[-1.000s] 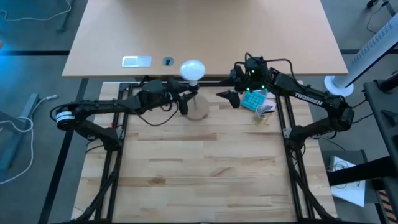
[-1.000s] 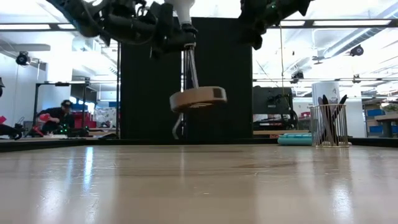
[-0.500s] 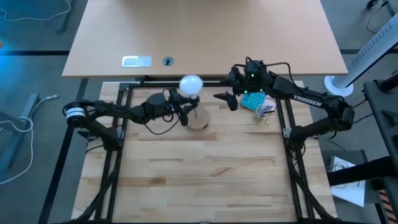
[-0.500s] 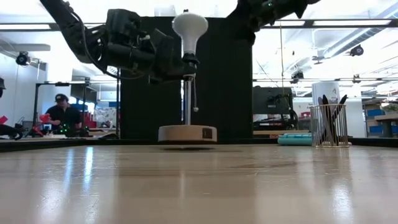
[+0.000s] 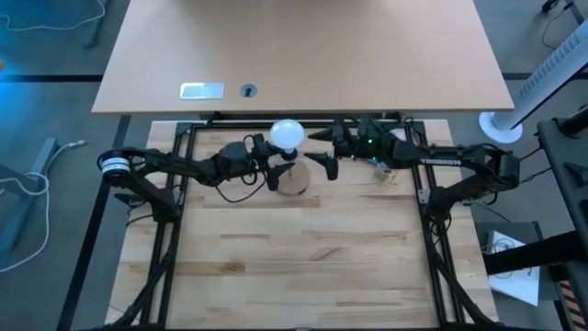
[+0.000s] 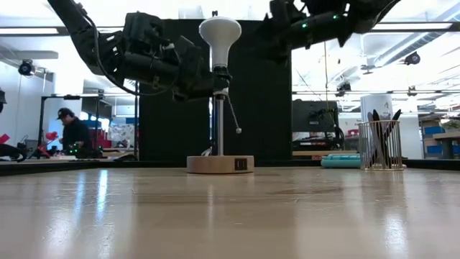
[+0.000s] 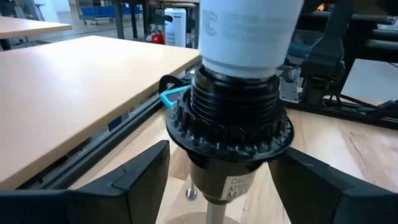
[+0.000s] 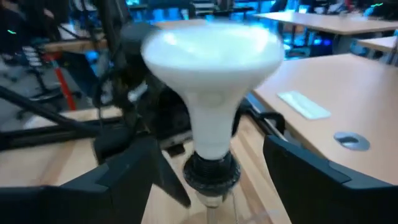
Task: Screw lightbulb
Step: Remove the light bulb from the table lamp
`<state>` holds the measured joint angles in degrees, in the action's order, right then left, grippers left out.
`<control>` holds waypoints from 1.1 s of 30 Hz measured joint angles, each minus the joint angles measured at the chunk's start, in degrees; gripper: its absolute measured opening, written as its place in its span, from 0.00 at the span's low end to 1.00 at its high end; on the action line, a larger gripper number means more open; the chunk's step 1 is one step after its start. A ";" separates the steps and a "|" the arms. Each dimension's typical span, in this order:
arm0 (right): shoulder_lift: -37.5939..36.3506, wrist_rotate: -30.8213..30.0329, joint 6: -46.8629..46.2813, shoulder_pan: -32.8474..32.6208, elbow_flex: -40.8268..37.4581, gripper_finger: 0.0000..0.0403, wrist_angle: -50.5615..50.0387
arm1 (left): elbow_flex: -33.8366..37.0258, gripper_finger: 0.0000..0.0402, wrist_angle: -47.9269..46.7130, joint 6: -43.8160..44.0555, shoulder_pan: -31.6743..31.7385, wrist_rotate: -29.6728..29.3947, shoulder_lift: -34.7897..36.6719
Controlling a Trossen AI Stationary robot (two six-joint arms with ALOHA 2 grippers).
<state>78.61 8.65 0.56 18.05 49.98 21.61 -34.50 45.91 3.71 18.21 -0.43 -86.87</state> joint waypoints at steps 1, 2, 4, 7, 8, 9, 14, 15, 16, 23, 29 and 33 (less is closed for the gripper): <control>0.85 -0.22 0.19 -0.19 0.08 0.71 1.00 | 0.00 0.64 -0.22 0.09 -0.06 -0.08 0.00; 1.71 -0.38 0.12 -0.30 0.36 0.71 1.47 | 0.01 0.63 -0.38 0.24 -0.18 -0.08 0.00; 3.54 -1.31 -0.40 -0.31 1.89 0.72 2.67 | 0.16 0.60 -0.44 0.24 -0.24 -0.10 -0.04; 6.68 -1.36 -0.51 -0.31 4.95 0.73 3.09 | 0.20 0.56 -0.46 0.25 -0.31 -0.22 -0.04; 7.62 -1.38 -0.49 -0.31 5.86 0.73 2.93 | 0.27 0.55 -0.46 0.24 -0.29 -0.33 -0.04; 8.62 -1.36 -0.38 -0.31 6.84 0.73 2.71 | 0.31 0.54 -0.46 0.24 -0.29 -0.34 -0.04; 11.86 -1.32 -0.27 -0.31 12.18 0.71 2.32 | 0.81 0.50 -0.57 0.25 -0.29 -0.45 -0.09; 12.24 -1.25 -0.20 -0.31 12.92 0.71 2.03 | 0.99 0.50 -0.53 0.24 -0.29 -0.45 -0.09; 12.43 -1.25 -0.06 -0.31 13.54 0.70 1.99 | 1.22 0.50 -0.55 0.25 -0.29 -0.45 -0.09; 12.34 -1.14 0.99 -0.31 13.85 0.72 1.30 | 2.49 0.49 -0.61 0.77 -0.43 -0.56 -0.11; 13.69 -1.12 1.07 -0.31 12.72 0.75 1.53 | 2.49 0.49 -0.34 1.28 -0.45 -0.60 -0.11; 13.79 -1.10 1.30 -0.31 12.69 0.76 1.68 | 2.49 0.49 0.14 1.33 -0.45 -0.60 -0.11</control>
<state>92.40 7.55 1.86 17.74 62.67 23.29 -32.01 46.04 5.04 17.76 -1.04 -86.98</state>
